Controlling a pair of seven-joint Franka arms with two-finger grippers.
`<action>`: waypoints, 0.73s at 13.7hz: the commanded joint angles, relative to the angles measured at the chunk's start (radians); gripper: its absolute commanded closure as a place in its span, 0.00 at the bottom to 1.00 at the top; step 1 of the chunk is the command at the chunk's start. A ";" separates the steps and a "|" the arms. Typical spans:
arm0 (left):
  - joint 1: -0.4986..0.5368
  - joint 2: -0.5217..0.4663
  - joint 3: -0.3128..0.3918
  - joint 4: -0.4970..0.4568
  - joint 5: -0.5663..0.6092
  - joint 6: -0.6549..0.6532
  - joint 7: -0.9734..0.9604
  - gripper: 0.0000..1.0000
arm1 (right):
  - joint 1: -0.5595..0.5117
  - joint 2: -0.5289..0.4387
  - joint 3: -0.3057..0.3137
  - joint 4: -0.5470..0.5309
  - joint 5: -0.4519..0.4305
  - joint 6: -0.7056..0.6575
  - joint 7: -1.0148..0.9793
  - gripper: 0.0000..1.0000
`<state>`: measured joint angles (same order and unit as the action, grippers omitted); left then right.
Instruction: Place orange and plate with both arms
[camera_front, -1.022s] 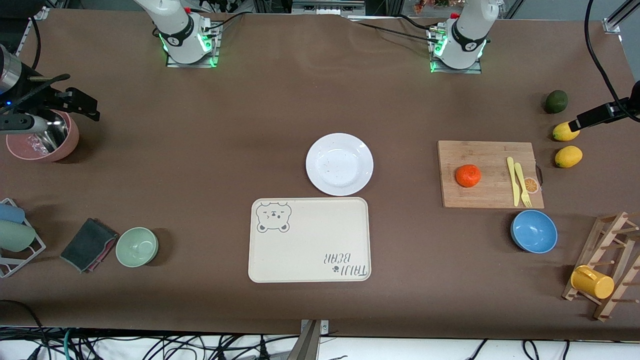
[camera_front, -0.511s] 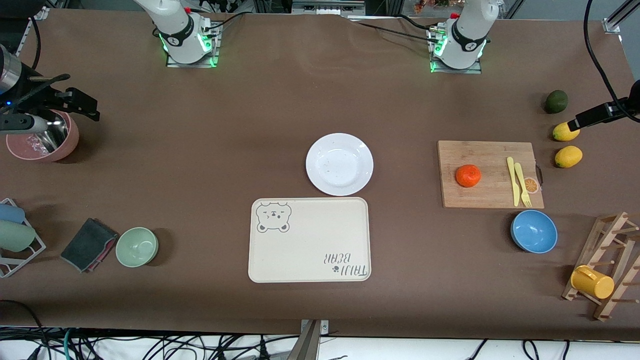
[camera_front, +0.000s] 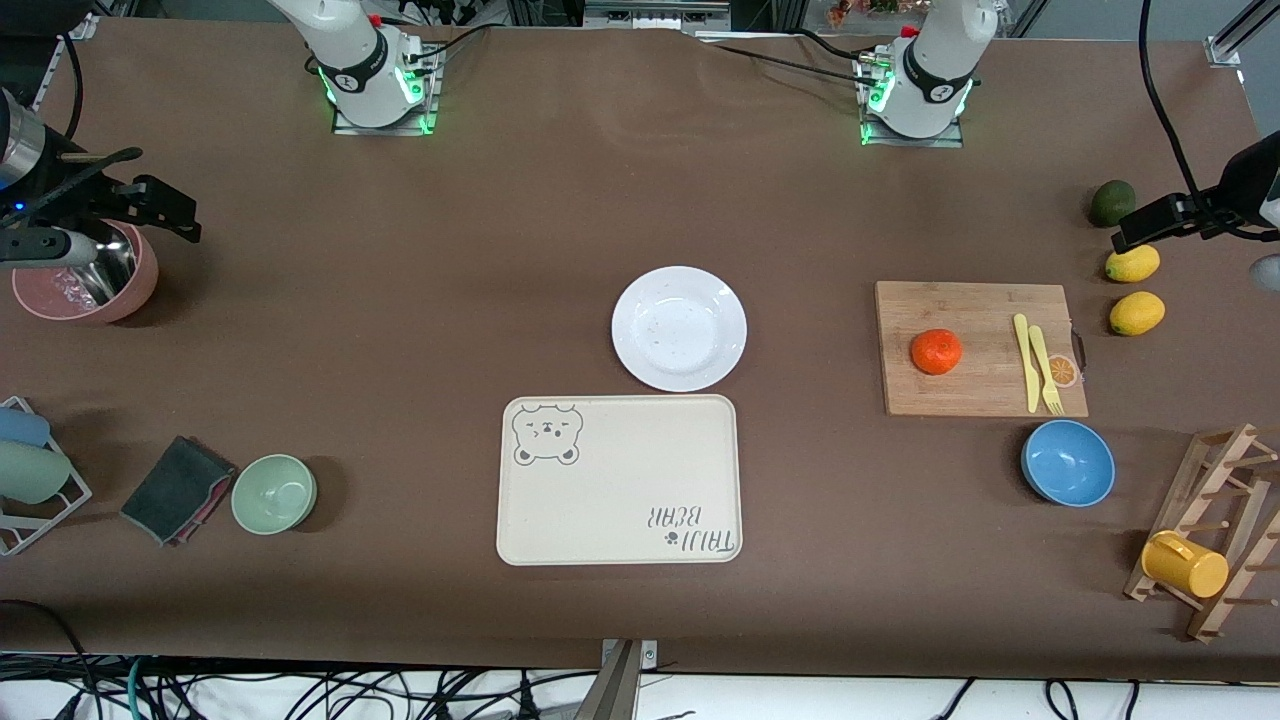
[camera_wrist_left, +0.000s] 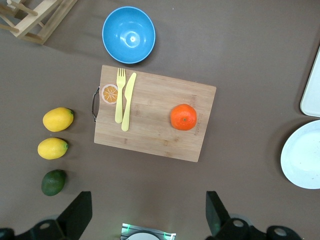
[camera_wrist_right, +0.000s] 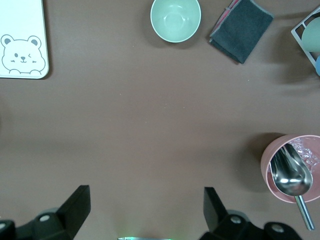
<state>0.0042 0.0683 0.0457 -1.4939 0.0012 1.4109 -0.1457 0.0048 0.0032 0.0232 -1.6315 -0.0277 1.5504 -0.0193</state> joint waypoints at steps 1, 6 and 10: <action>0.002 -0.021 -0.006 -0.026 0.006 0.023 0.002 0.00 | -0.003 0.006 0.003 0.024 0.009 -0.018 -0.007 0.00; -0.004 -0.016 -0.006 -0.026 -0.003 0.023 0.002 0.00 | -0.003 0.006 0.003 0.022 0.011 -0.020 -0.008 0.00; -0.006 -0.010 -0.006 -0.038 -0.039 0.045 0.002 0.00 | -0.003 0.006 0.003 0.024 0.011 -0.018 -0.008 0.00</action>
<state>-0.0012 0.0712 0.0408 -1.5021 -0.0095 1.4229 -0.1457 0.0048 0.0032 0.0232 -1.6315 -0.0276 1.5497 -0.0194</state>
